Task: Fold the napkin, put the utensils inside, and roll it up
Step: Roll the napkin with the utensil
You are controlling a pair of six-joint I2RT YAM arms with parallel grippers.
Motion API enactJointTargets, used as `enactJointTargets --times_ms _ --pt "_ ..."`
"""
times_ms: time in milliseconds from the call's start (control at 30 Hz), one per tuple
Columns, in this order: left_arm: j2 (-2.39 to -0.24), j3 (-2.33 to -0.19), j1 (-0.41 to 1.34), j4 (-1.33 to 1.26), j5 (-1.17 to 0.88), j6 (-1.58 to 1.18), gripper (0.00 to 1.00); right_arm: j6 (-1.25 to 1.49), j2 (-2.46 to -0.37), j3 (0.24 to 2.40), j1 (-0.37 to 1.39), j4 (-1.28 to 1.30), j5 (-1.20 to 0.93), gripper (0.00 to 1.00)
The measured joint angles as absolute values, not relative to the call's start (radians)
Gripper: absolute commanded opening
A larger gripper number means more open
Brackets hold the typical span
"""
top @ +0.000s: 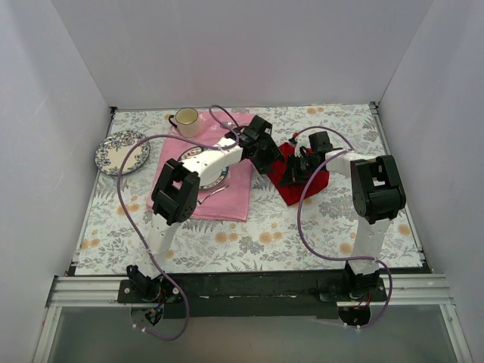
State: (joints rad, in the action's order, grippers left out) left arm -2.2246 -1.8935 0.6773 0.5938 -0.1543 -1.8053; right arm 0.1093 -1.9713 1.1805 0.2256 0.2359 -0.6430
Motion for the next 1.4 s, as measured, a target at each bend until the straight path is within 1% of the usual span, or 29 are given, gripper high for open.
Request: enactJointTargets --times_ms 200,467,700,833,1033,1167,1400 --pt "-2.372 -2.042 0.696 0.724 -0.072 -1.897 0.49 0.108 -1.969 1.180 0.229 0.237 -0.636 0.01" --pt "-2.419 -2.117 0.696 0.805 -0.016 -1.968 0.44 0.104 -1.965 1.180 0.231 0.239 -0.628 0.01" --pt "-2.423 -2.122 0.702 0.816 0.021 -1.958 0.44 0.101 -1.964 1.180 0.231 0.240 -0.627 0.01" --pt "-2.418 -2.120 0.722 0.809 0.073 -1.903 0.46 0.100 -1.964 1.180 0.231 0.240 -0.627 0.01" --pt "-2.384 -2.042 0.735 0.820 0.160 -1.885 0.47 0.098 -1.964 1.180 0.231 0.241 -0.627 0.01" --pt "-2.381 -2.041 0.735 0.826 0.188 -1.888 0.47 0.095 -1.964 1.182 0.231 0.244 -0.626 0.01" --pt "-2.417 -2.128 0.735 0.852 0.187 -1.885 0.48 0.093 -1.964 1.184 0.231 0.251 -0.623 0.01"
